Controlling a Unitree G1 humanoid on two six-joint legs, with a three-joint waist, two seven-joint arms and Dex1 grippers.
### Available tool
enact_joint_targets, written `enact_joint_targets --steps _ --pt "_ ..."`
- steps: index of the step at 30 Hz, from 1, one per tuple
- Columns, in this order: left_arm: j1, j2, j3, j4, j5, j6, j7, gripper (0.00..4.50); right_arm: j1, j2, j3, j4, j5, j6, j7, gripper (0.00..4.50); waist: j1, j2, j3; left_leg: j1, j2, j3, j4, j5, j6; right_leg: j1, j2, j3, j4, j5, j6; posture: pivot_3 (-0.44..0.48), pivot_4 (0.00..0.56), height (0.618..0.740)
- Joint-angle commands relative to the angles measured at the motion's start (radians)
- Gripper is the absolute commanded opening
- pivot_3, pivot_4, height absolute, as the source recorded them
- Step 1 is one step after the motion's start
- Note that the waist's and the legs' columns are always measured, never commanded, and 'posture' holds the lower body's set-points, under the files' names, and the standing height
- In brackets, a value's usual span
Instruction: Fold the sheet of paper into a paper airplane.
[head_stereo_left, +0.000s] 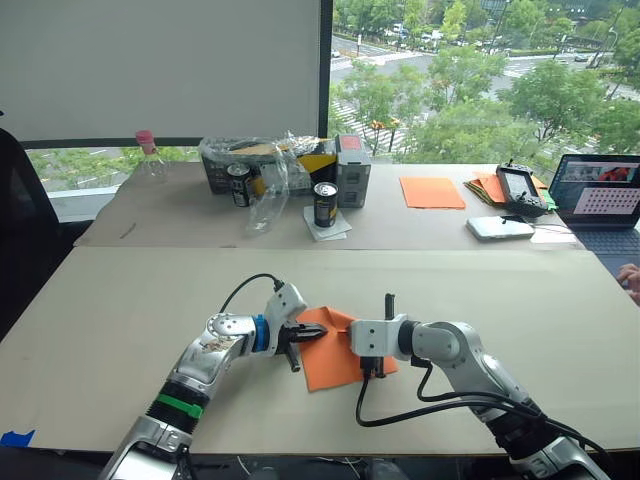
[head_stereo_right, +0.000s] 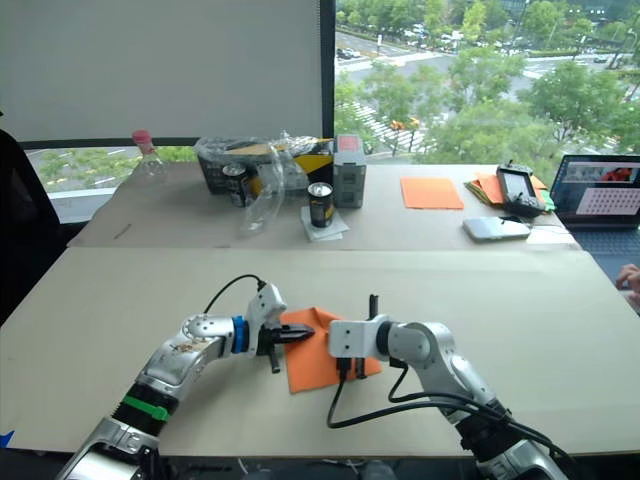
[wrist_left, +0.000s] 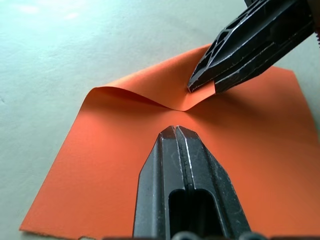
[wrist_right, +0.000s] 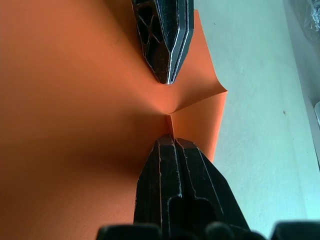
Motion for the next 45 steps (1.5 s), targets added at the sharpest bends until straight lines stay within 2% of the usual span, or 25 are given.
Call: enact_joint_targets --steps 1,11,19,27,37,45 --pt "-0.002 -0.012 0.047 -0.074 -0.065 0.011 -0.02 0.0 0.028 0.004 0.059 0.056 -0.028 0.037 0.028 0.03 -0.005 0.0 0.0 0.0 0.0 0.0 -0.001 0.0 0.0 0.0 0.0 0.0 0.0 0.0 0.0 0.0 0.15 0.715" --pt "-0.037 -0.063 0.033 -0.015 -0.033 -0.01 0.016 0.0 0.03 0.006 0.063 0.062 -0.03 0.047 0.027 0.03 -0.009 0.0 0.0 0.0 0.0 0.0 -0.002 0.0 0.0 0.0 0.0 0.0 -0.001 0.0 0.0 0.0 0.15 0.715" --pt "-0.093 -0.107 -0.003 0.133 0.065 -0.059 0.085 0.0 0.036 0.001 0.06 0.046 -0.032 0.06 0.03 0.03 -0.008 0.0 0.0 0.0 0.0 0.0 -0.002 0.0 0.0 0.0 0.0 0.0 -0.002 0.0 0.0 0.0 0.15 0.715" --pt "-0.133 -0.154 0.019 0.255 0.105 -0.109 0.147 0.0 0.045 -0.004 0.062 0.03 -0.031 0.073 0.034 0.03 -0.004 0.0 0.0 0.0 0.0 0.0 -0.002 0.0 0.0 0.001 0.0 0.0 -0.002 0.0 0.0 0.0 0.15 0.715" --pt "-0.142 -0.13 0.035 0.362 0.144 -0.162 0.203 0.0 0.049 -0.006 0.065 0.02 -0.028 0.082 0.035 0.03 -0.004 0.0 0.0 0.0 0.0 0.0 -0.002 0.0 0.0 0.001 0.0 0.0 -0.002 0.0 0.0 0.0 0.15 0.715" --pt "-0.178 -0.095 0.07 0.436 0.167 -0.145 0.3 0.0 0.046 -0.008 0.069 0.021 -0.026 0.086 0.039 0.03 -0.007 -0.001 0.0 0.001 0.0 0.0 -0.003 0.0 0.0 0.001 0.0 0.0 -0.002 0.0 0.001 0.0 0.15 0.715"
